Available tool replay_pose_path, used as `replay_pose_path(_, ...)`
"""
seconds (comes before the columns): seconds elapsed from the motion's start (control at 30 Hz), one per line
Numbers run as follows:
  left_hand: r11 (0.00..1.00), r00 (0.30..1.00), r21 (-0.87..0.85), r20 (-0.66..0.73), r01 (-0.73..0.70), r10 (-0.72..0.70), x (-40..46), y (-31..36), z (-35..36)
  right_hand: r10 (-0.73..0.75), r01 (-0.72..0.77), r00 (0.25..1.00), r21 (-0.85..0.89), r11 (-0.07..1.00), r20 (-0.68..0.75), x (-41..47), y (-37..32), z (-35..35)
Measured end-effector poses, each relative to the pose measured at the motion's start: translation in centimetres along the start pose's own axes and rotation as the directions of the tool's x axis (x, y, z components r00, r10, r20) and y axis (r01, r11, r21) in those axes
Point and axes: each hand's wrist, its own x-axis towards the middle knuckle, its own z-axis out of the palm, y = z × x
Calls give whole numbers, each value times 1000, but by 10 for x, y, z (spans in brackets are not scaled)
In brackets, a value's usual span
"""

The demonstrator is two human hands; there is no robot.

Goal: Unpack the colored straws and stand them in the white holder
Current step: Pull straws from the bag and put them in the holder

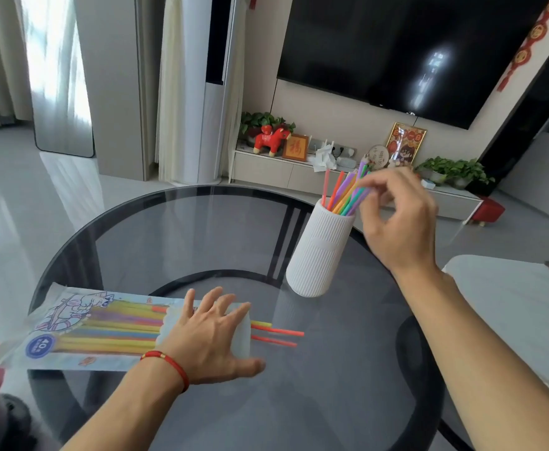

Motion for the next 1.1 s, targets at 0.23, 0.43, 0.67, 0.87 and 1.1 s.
replay_pose_path(0.23,990,999,137,34,-37,32,-3,-7,1,286,-236,621,-174,956,729,-111,-23,23)
replay_pose_path(0.43,979,988,204,-146,-18,49,-3,2,-7,453,-401,383,-297,867,805,-152,-37,46)
replay_pose_path(0.67,940,957,330,-235,-88,172,-6,18,-14,538,-962,193,51,267,821,-157,-64,67)
replay_pose_path(0.87,837,953,534,-176,-119,248,-4,31,-9,349,-975,92,156,-159,933,-158,-81,69)
replay_pose_path(1.1,886,982,460,-139,-49,126,-6,26,-4,437,-963,120,211,-167,892,-165,-76,69)
